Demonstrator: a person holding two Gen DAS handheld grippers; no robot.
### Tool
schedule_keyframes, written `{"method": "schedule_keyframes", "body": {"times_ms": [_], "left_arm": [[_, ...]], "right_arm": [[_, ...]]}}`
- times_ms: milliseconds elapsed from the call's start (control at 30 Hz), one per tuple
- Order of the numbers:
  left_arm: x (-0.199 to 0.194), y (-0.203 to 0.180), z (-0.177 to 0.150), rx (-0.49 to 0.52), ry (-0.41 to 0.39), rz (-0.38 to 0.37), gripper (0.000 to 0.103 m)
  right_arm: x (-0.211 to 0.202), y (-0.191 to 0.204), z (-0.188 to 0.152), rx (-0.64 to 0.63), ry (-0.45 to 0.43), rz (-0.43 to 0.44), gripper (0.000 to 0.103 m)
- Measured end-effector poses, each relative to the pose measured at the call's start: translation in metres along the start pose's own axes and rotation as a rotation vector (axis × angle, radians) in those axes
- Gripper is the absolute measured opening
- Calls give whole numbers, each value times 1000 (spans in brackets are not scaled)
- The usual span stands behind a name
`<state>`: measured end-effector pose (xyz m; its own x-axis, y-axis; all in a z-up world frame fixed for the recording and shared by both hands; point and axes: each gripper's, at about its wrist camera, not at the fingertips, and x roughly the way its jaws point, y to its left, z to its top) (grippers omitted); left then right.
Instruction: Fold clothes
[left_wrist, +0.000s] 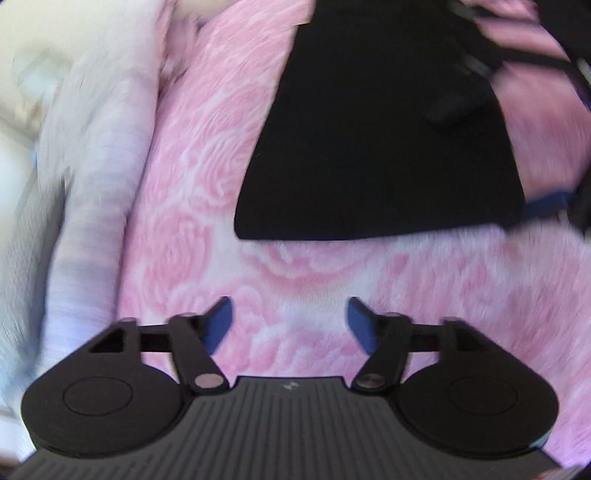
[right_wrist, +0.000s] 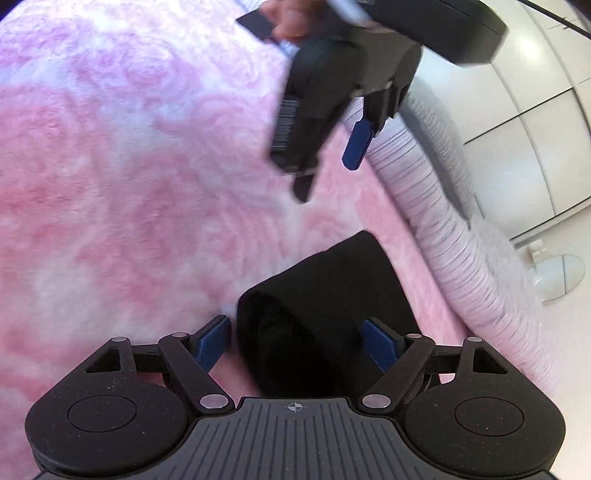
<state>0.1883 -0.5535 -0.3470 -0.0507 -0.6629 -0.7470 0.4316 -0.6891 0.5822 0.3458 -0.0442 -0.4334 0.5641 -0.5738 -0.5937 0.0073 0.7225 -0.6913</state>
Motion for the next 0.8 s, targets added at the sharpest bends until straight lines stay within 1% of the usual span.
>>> {"method": "schedule_keyframes", "body": {"times_ms": [33, 67, 100, 133, 167, 200, 267, 300, 333, 367, 400, 433, 500, 567, 667, 800], "left_arm": [[2, -6, 0, 49, -17, 18, 72], [4, -12, 0, 93, -35, 36, 72], [6, -18, 2, 138, -58, 55, 73], [9, -23, 4, 188, -83, 75, 73], [12, -29, 6, 244, -105, 102, 73], [15, -34, 8, 305, -128, 132, 73], [25, -41, 13, 422, -161, 169, 73], [31, -42, 16, 460, -168, 181, 69], [36, -41, 20, 486, -170, 189, 55], [40, -36, 25, 482, -165, 185, 42], [42, -30, 32, 459, -154, 174, 22], [40, -23, 39, 434, -149, 165, 18], [30, -7, 54, 385, -155, 161, 13], [13, 8, 69, 362, -172, 182, 12], [-12, 28, 96, 380, -200, 207, 12], [-43, 50, 157, 382, -218, 239, 12]], "right_arm": [[2, -7, -4, 30, -2, 16, 74], [1, -16, -7, 64, 1, 47, 49], [0, -24, -11, 97, 1, 75, 34], [-2, -31, -13, 123, -7, 93, 30], [-6, -38, -14, 137, -15, 99, 24], [-11, -45, -15, 150, -23, 105, 21], [-19, -59, -11, 176, -30, 116, 18], [-22, -66, -9, 189, -32, 119, 17], [-26, -71, -8, 201, -36, 118, 17], [-30, -77, -6, 212, -39, 117, 16], [-34, -83, -5, 224, -42, 116, 15], [-37, -89, -4, 237, -46, 114, 15], [-48, -105, -5, 275, -52, 107, 15], [-64, -120, -8, 331, -65, 98, 14], [-87, -153, -19, 449, -86, 91, 14], [-120, -203, -46, 625, -115, 66, 14]]}}
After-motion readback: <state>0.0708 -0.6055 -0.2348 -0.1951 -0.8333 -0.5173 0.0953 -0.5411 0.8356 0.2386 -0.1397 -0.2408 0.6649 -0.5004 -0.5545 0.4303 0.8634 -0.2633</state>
